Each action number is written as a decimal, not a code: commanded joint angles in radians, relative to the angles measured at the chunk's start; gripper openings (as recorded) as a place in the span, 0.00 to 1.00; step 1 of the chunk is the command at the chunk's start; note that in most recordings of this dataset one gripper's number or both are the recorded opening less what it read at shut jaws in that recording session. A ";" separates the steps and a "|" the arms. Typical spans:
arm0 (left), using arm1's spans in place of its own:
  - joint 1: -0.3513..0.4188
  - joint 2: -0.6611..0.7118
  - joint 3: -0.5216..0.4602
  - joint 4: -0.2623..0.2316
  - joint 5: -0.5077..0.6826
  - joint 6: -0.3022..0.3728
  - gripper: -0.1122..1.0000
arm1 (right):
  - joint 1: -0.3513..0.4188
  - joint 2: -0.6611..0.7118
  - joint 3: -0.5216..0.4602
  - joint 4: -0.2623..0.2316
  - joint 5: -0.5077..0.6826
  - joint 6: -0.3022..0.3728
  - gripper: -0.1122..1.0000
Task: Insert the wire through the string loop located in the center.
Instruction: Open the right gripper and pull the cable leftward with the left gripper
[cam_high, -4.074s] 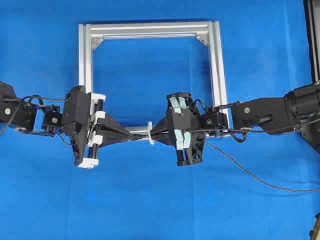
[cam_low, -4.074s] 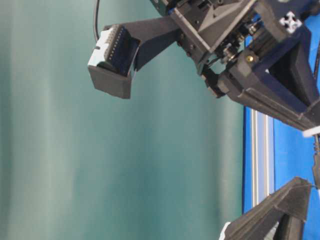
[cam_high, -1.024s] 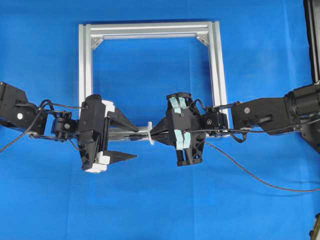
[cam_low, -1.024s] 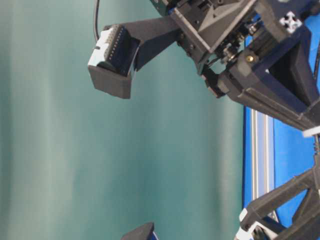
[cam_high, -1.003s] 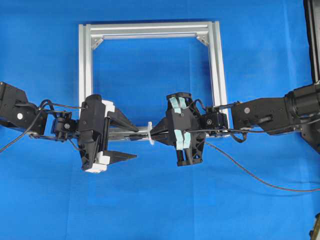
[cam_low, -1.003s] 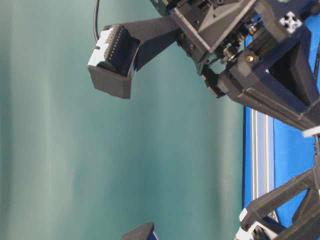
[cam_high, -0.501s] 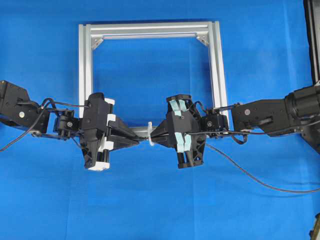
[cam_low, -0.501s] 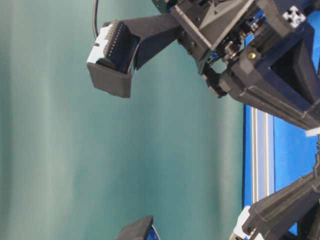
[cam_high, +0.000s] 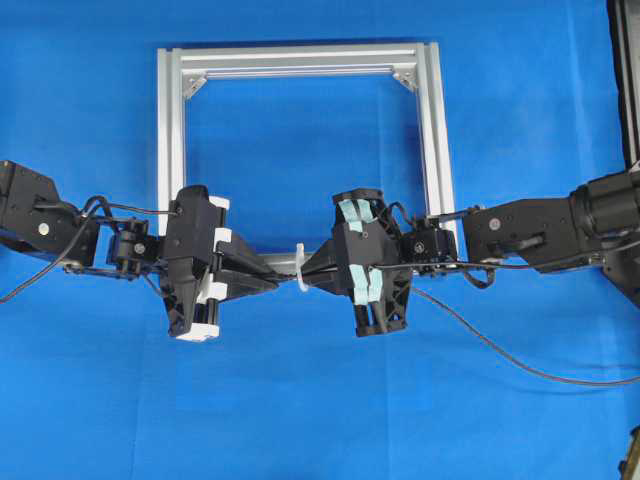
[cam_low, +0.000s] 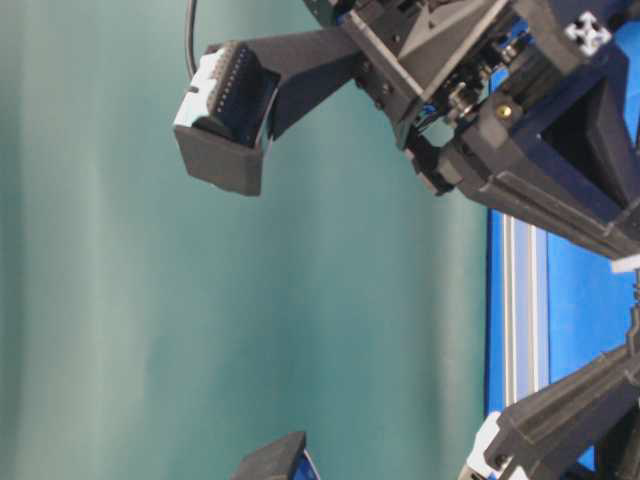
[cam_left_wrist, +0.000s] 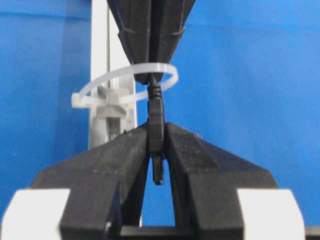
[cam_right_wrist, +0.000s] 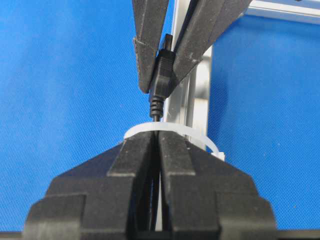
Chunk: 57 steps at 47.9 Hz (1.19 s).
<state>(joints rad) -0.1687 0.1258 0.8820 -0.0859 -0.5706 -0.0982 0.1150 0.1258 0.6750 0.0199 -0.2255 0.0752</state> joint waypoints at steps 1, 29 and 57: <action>-0.003 -0.012 -0.021 0.002 -0.006 0.002 0.17 | -0.003 -0.012 -0.014 0.003 -0.006 0.002 0.11; -0.003 -0.014 -0.020 0.003 -0.006 0.002 0.17 | -0.003 -0.017 -0.011 0.006 0.018 0.005 0.89; -0.006 -0.241 0.265 0.002 -0.017 -0.003 0.17 | -0.003 -0.067 0.041 0.006 0.025 0.005 0.89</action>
<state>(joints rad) -0.1718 -0.0583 1.1229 -0.0859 -0.5768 -0.0997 0.1104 0.0905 0.7194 0.0245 -0.1979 0.0782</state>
